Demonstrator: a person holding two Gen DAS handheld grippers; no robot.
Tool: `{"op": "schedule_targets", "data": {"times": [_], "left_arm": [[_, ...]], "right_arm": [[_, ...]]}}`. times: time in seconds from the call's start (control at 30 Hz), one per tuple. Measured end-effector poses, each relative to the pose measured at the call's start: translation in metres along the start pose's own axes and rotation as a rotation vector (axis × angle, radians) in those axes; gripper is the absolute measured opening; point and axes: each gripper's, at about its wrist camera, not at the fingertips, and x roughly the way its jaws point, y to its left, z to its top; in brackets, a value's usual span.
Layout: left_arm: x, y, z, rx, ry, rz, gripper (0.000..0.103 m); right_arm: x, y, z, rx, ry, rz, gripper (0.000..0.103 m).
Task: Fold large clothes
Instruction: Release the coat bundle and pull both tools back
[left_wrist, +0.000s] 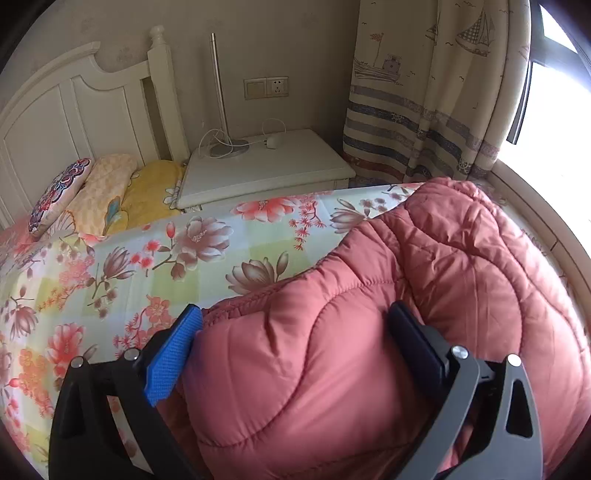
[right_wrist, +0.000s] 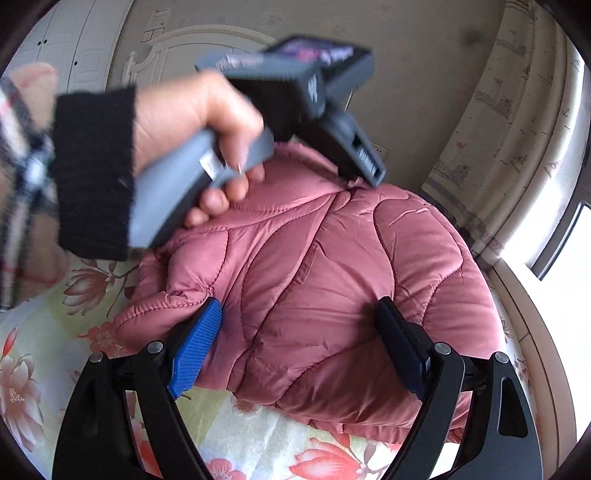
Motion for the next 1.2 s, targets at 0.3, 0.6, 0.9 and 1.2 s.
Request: {"op": "schedule_targets", "data": {"times": [0.3,0.6,0.9,1.2], "left_arm": [[0.0,0.003,-0.009,0.03,-0.043,0.042,0.101],[-0.001,0.001,-0.007,0.035,-0.05,0.039,0.101],[0.0,0.004,-0.008,0.028,-0.057,0.041,0.101],[-0.086,-0.005,-0.012,0.098,-0.183,0.264,0.101]], "right_arm": [[-0.037,-0.062,0.013,0.225,-0.075,0.278,0.078],[0.001,-0.027,0.005,0.074,0.003,0.097,0.085],[0.01,-0.012,0.004,0.042,0.016,0.048,0.086],[-0.033,-0.029,0.004,0.044,-0.067,0.08,0.083]]}}
